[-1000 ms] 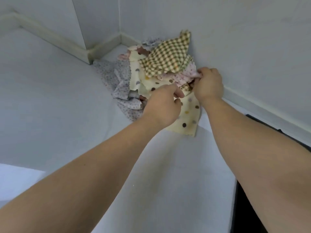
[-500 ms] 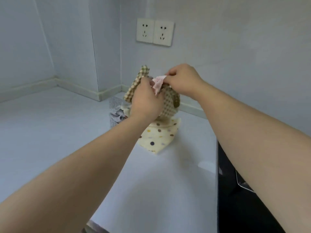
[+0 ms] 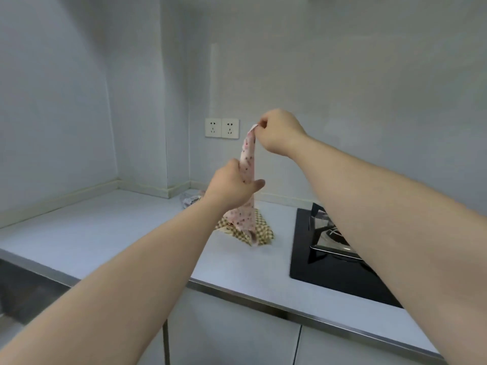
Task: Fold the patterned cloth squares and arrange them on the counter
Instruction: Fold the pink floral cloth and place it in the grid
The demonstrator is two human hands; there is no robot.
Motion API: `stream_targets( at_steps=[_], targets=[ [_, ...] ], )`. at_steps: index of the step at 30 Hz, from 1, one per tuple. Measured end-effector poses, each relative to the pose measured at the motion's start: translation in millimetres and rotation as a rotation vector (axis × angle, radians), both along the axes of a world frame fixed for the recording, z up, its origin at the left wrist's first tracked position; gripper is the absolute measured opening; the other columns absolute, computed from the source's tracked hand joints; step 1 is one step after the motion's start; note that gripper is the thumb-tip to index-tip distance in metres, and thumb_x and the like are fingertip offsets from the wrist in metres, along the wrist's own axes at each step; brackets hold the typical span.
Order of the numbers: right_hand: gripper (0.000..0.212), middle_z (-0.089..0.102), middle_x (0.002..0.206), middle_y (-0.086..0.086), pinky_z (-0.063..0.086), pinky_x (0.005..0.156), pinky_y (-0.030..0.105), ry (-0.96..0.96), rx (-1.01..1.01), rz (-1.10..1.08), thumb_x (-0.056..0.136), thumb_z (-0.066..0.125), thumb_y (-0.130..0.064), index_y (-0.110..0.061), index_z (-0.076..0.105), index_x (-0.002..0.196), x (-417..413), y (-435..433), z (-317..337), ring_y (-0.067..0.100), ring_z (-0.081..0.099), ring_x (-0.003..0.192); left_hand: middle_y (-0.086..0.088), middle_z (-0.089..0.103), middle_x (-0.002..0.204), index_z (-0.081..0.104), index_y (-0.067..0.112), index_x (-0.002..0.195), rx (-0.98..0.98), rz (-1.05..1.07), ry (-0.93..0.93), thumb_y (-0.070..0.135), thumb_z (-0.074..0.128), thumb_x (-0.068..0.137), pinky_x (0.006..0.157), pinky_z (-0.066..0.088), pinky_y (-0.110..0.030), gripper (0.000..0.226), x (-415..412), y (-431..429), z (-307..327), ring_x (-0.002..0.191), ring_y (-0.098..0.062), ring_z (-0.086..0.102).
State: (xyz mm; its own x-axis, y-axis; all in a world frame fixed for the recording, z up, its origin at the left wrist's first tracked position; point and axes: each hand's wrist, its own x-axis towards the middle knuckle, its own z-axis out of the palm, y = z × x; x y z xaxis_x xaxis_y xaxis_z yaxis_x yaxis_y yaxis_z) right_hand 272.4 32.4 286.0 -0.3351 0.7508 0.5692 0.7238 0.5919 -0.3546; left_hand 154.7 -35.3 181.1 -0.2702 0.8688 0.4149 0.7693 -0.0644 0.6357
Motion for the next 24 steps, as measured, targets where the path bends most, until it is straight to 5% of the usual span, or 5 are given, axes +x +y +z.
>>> stream_targets(
  at_steps=[7, 11, 15, 20, 24],
  targets=[
    [0.027, 0.074, 0.090, 0.008, 0.048, 0.057, 0.027, 0.251, -0.222, 0.045, 0.081, 0.054, -0.021, -0.008, 0.071, 0.096, 36, -92, 53, 0.027, 0.072, 0.067, -0.004, 0.063, 0.096, 0.054, 0.013, 0.101, 0.151, -0.027, -0.056, 0.037, 0.069, 0.091, 0.067, 0.055, -0.037, 0.030, 23, -58, 28, 0.083, -0.020, 0.061],
    [0.015, 0.067, 0.077, 0.008, 0.045, 0.050, 0.021, 0.501, -0.357, 0.039, 0.081, 0.051, -0.015, -0.011, 0.065, 0.079, 72, -122, 34, 0.024, 0.066, 0.060, -0.006, 0.072, 0.086, 0.055, 0.012, 0.091, 0.150, -0.102, -0.121, 0.048, 0.075, 0.086, 0.070, 0.061, -0.041, 0.042, 35, -91, 29, 0.079, -0.022, 0.071],
    [0.012, 0.051, 0.064, 0.003, 0.043, 0.044, 0.018, 0.702, -0.502, 0.082, 0.083, 0.050, -0.013, -0.012, 0.055, 0.073, 107, -136, 12, 0.019, 0.051, 0.043, -0.007, 0.076, 0.078, 0.059, 0.006, 0.094, 0.122, -0.185, -0.056, 0.025, 0.075, 0.090, 0.074, 0.063, -0.044, 0.025, 34, -118, 33, 0.067, -0.014, 0.075],
    [0.009, 0.054, 0.062, 0.002, 0.041, 0.037, 0.018, 0.749, -0.598, 0.067, 0.083, 0.052, -0.015, -0.013, 0.058, 0.077, 139, -146, -5, 0.017, 0.057, 0.045, -0.012, 0.074, 0.076, 0.064, 0.006, 0.098, 0.089, -0.198, -0.004, 0.016, 0.067, 0.093, 0.051, 0.051, -0.028, 0.011, 40, -136, 42, 0.060, -0.019, 0.073],
    [0.016, 0.049, 0.058, 0.003, 0.051, 0.043, 0.022, 0.704, -0.620, 0.102, 0.089, 0.052, -0.006, -0.010, 0.054, 0.073, 153, -156, -12, 0.012, 0.050, 0.036, -0.009, 0.068, 0.062, 0.062, 0.004, 0.093, 0.059, -0.193, -0.083, 0.025, 0.061, 0.100, 0.052, 0.054, -0.032, 0.022, 50, -139, 43, 0.053, -0.019, 0.069]
  ],
)
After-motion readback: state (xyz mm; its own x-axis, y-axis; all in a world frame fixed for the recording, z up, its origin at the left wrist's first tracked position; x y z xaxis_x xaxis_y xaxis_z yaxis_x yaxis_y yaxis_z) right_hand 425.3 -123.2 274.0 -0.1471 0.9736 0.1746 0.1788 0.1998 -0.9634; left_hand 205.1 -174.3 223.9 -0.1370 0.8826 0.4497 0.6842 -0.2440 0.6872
